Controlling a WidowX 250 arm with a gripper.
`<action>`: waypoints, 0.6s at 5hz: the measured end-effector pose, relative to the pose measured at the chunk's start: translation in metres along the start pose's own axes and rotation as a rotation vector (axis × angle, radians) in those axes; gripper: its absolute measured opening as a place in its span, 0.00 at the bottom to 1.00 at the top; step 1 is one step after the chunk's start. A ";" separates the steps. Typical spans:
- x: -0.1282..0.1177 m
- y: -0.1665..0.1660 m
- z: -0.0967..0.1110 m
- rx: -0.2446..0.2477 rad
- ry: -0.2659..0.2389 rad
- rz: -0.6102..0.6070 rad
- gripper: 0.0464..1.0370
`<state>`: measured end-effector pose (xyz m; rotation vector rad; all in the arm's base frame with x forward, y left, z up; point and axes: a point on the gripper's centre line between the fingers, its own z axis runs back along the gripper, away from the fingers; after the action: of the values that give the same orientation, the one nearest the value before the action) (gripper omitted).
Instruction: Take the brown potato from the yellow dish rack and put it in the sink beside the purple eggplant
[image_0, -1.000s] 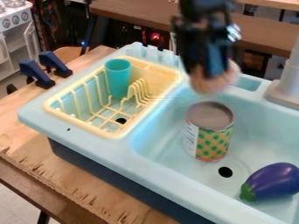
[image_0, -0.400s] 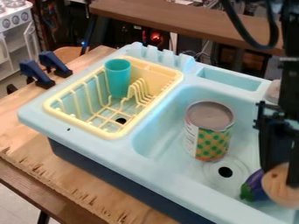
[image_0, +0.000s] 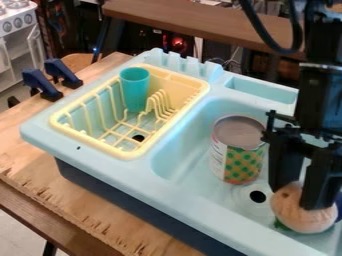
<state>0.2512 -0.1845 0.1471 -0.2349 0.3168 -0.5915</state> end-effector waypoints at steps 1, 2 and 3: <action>-0.008 0.006 0.006 0.043 -0.008 0.034 0.54; -0.015 0.014 0.001 0.176 0.040 0.124 0.54; -0.021 0.023 -0.005 0.226 0.067 0.189 0.54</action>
<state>0.2448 -0.1542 0.1402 0.0323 0.3299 -0.4439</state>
